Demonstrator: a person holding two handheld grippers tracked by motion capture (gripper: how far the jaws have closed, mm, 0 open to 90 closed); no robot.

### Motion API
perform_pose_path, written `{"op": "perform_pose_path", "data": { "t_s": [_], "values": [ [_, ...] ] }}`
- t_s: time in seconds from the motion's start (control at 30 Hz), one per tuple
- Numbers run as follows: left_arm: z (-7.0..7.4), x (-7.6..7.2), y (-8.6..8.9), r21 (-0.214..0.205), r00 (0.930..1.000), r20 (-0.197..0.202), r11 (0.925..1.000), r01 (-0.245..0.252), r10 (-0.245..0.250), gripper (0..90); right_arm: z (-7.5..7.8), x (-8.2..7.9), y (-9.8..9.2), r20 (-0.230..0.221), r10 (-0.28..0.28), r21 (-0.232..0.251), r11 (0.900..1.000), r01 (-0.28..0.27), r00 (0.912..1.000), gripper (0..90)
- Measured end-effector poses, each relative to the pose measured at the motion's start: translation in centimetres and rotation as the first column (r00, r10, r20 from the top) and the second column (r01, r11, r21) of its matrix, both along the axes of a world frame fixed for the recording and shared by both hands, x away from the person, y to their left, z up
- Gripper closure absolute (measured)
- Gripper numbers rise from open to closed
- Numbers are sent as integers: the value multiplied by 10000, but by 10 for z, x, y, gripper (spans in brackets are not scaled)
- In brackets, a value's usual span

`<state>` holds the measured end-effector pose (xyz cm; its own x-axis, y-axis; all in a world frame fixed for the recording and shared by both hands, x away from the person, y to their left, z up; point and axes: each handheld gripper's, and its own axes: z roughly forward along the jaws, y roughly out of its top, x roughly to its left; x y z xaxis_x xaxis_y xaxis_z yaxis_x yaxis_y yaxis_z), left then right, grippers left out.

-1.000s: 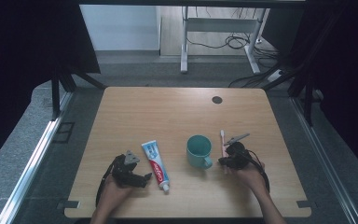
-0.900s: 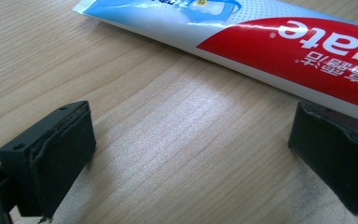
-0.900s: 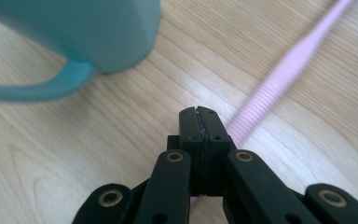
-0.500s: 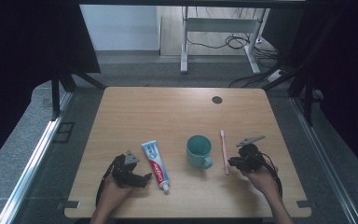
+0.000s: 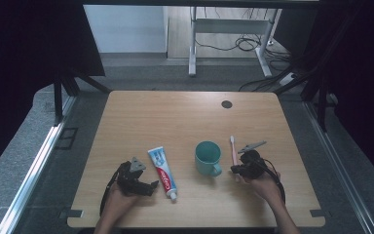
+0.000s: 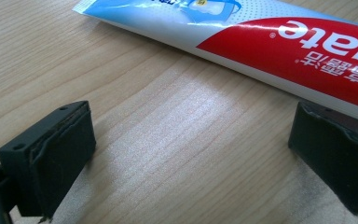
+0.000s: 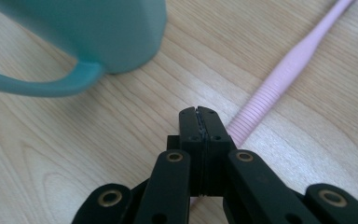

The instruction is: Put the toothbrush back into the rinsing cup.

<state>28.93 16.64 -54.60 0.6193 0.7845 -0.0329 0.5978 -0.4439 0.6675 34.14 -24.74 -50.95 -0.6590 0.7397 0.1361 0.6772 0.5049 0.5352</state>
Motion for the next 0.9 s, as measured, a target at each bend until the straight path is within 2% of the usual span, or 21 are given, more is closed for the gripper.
{"op": "perform_pose_path", "data": {
  "t_s": [0.5,0.9],
  "values": [
    [0,0,0,3,10000,0,10000,5,-5,2,-4,4,-16,-123,-390,-526,9979,383,9992,890],
    [0,0,0,4,10000,-8,10000,1,-1,2,2,10,-38,-151,-893,-870,9923,877,9959,890]
  ]
}}
